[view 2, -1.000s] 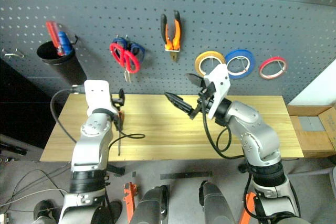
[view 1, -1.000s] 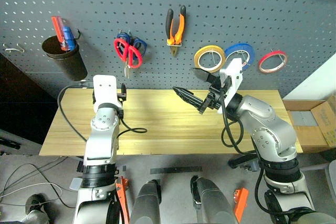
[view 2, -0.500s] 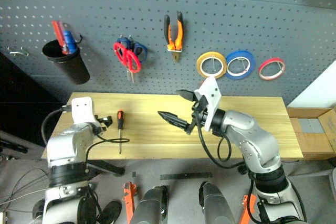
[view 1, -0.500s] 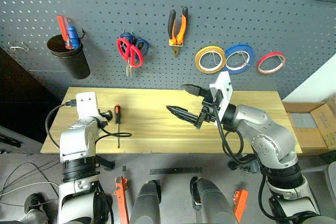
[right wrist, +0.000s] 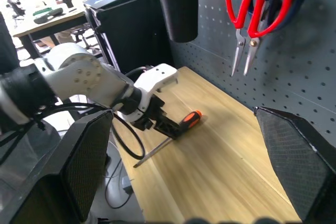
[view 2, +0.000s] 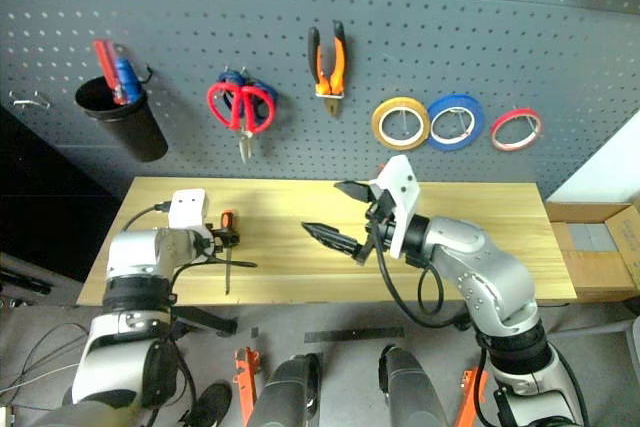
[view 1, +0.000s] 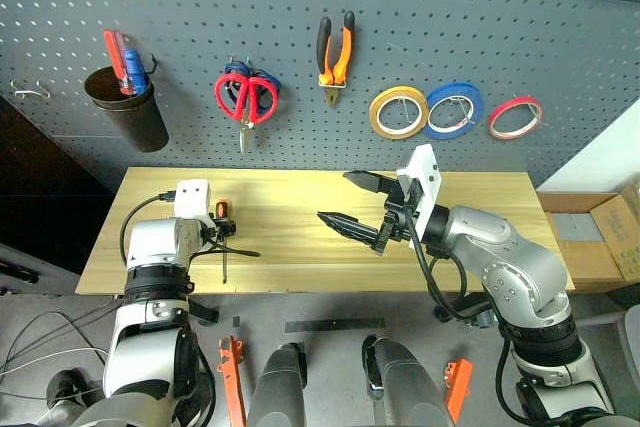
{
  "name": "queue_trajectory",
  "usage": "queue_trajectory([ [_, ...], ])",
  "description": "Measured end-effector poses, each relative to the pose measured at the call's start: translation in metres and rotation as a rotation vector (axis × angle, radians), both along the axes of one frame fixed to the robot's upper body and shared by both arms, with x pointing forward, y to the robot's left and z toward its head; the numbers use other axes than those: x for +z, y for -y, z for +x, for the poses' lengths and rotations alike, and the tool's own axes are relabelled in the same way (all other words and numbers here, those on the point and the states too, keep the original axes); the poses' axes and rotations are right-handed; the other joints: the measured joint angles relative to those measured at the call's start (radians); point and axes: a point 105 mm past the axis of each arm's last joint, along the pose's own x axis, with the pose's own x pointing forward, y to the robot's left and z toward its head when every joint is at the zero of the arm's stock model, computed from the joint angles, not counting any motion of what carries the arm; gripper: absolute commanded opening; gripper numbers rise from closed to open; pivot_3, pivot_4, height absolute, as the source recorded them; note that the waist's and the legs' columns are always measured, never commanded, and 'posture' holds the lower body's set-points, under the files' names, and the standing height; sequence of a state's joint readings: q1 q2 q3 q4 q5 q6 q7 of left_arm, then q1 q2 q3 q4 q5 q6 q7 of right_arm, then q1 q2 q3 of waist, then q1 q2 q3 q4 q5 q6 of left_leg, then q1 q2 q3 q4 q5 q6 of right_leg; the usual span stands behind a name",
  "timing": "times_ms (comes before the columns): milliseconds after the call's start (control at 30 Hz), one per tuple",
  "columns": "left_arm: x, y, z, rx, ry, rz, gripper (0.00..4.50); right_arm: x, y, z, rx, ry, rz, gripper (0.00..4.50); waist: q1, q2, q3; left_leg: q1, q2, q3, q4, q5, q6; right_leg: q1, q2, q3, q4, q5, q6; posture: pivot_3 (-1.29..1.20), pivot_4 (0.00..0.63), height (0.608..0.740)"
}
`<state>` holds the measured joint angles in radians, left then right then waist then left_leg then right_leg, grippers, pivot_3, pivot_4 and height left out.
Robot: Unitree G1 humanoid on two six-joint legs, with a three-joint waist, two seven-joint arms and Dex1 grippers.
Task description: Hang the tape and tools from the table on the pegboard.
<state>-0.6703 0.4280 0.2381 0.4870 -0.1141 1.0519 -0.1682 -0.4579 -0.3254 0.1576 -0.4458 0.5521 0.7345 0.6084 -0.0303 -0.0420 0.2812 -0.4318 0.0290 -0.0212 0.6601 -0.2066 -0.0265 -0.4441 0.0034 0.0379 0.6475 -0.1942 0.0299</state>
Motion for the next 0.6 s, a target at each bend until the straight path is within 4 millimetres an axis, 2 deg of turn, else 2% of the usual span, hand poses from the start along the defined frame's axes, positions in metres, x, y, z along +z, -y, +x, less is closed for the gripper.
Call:
queue_trajectory([
  [200, -0.003, -0.001, 0.006, 0.0, -0.007, 0.003, 3.67, -0.003, -0.004, -0.001, 0.006, 0.002, -0.016, 4.5, 0.0, 0.0, 0.0, -0.001, 0.0, 0.0, -0.001, 0.0, 0.0, -0.001, -0.002, 0.0, -0.001, 0.0, 0.0, 0.0, 0.305, 0.74],
  [433, -0.001, 0.001, 0.015, -0.016, -0.012, -0.008, 3.67, -0.024, -0.006, -0.004, 0.003, -0.017, -0.109, 4.5, 0.001, 0.0, 0.001, -0.001, 0.0, 0.001, -0.001, 0.0, 0.0, -0.001, -0.003, 0.0, -0.002, 0.0, 0.0, 0.0, 0.301, 0.74],
  [533, -0.006, 0.002, 0.015, -0.015, -0.026, -0.012, 3.12, -0.028, -0.006, -0.004, -0.007, -0.013, -0.132, 4.5, 0.001, 0.0, 0.001, -0.001, 0.0, 0.001, -0.001, 0.0, 0.0, -0.001, -0.003, 0.0, -0.002, 0.0, 0.0, 0.0, 0.303, 0.74],
  [600, -0.007, 0.002, 0.015, -0.017, -0.027, -0.015, 2.43, -0.029, -0.004, -0.002, -0.019, -0.009, -0.146, 4.5, 0.0, 0.0, 0.001, -0.001, 0.0, 0.001, -0.001, 0.0, 0.0, -0.001, -0.003, 0.0, -0.002, 0.0, 0.0, -0.01, 0.302, 0.74],
])
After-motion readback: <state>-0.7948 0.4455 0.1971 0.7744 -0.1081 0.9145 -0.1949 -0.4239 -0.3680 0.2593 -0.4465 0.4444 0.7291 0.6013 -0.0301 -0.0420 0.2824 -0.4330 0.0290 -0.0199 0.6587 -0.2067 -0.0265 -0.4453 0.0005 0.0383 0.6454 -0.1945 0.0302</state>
